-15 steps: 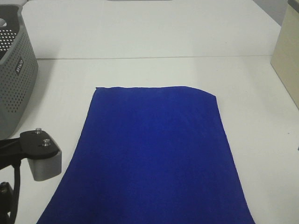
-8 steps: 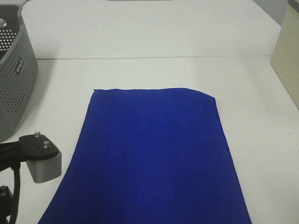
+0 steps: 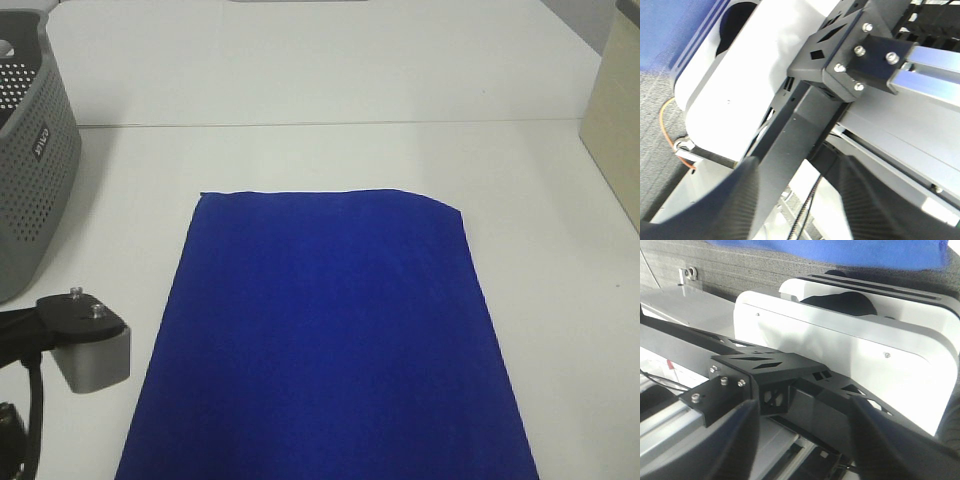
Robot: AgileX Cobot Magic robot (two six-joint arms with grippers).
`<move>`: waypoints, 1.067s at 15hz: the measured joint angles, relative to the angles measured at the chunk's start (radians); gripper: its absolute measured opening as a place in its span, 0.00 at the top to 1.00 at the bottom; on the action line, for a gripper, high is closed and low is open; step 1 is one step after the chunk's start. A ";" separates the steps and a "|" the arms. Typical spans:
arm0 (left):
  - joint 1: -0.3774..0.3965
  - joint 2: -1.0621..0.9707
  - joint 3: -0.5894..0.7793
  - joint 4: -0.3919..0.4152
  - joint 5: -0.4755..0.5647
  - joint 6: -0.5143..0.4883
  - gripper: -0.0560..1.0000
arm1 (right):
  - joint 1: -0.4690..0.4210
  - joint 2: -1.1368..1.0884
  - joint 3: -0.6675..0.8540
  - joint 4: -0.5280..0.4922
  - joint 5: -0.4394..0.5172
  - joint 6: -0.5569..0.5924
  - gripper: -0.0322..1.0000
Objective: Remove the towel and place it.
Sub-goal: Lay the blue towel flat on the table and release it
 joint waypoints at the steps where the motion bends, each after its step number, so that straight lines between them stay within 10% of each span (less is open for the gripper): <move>1: 0.000 0.000 0.000 -0.004 0.000 -0.002 0.43 | 0.000 0.000 -0.005 0.003 0.000 0.020 0.39; 9: 0.011 0.001 -0.212 0.146 0.004 -0.075 0.28 | -0.001 0.040 -0.330 -0.169 0.000 0.145 0.34; 16: 0.370 0.043 -0.411 0.295 -0.066 -0.079 0.26 | -0.006 0.378 -0.704 -0.300 0.002 0.132 0.34</move>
